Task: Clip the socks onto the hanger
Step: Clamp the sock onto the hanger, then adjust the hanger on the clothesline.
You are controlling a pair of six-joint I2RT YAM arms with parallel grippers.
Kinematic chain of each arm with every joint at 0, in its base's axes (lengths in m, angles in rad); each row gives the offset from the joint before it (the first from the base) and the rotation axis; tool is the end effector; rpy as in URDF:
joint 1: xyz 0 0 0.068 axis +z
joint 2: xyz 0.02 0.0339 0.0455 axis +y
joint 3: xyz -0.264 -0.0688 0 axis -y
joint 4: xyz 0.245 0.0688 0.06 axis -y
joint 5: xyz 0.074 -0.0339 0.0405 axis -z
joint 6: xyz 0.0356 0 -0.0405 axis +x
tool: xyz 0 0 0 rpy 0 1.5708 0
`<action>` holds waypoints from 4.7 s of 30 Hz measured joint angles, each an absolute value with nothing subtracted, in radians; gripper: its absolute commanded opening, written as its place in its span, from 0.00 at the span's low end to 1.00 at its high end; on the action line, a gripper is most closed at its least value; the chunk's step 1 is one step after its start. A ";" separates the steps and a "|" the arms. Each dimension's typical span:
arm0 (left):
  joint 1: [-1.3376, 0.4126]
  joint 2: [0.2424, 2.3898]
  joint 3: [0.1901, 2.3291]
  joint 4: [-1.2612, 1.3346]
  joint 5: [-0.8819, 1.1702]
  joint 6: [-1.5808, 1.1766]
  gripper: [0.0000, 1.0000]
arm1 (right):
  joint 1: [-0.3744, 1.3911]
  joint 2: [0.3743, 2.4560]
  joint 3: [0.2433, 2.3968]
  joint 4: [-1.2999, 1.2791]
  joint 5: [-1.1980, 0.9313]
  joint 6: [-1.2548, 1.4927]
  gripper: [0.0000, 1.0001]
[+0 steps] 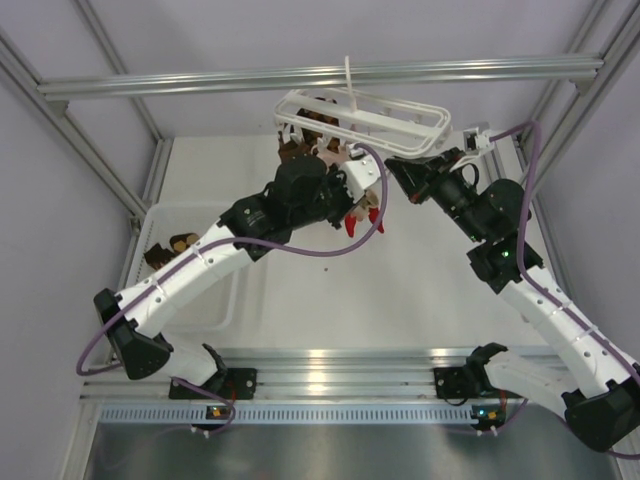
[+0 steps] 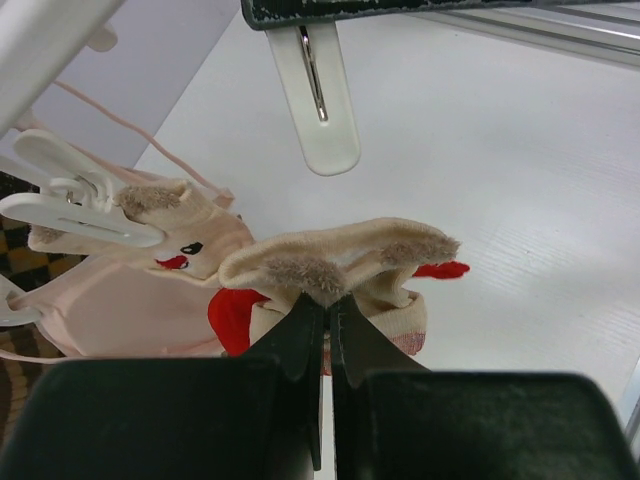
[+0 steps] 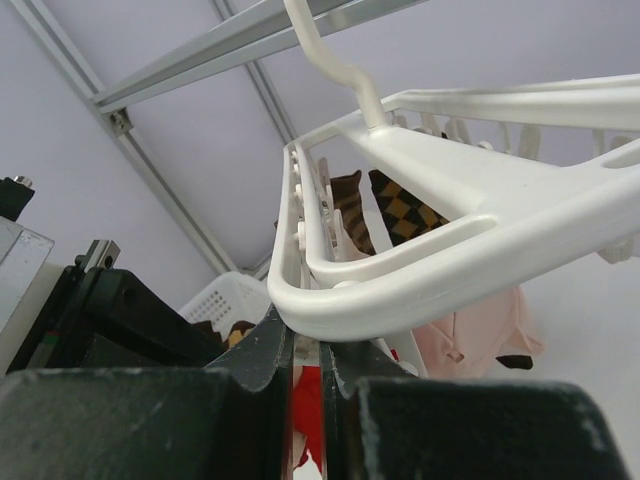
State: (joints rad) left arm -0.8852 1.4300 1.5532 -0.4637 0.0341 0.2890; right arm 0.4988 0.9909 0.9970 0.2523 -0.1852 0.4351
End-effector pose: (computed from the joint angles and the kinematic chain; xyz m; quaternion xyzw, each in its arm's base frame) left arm 0.2029 -0.2500 0.4279 0.4605 0.6744 -0.1828 0.5475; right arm 0.1948 0.1136 0.4237 -0.0926 0.6049 0.4055 0.6791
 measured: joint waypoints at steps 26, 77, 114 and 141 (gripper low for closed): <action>-0.885 1.502 1.635 -0.420 0.018 0.233 0.00 | 0.496 1.003 0.997 0.254 -0.200 0.441 0.00; -0.885 1.506 1.644 -0.396 0.059 0.165 0.00 | 0.494 0.968 0.999 0.148 -0.221 0.385 0.81; -0.473 0.864 1.088 -0.374 0.282 -0.071 0.60 | 0.488 0.753 0.968 -0.089 -0.243 0.233 0.82; -0.507 1.011 1.060 0.085 0.513 -0.033 0.50 | 0.487 0.803 0.971 -0.023 -0.363 0.247 0.66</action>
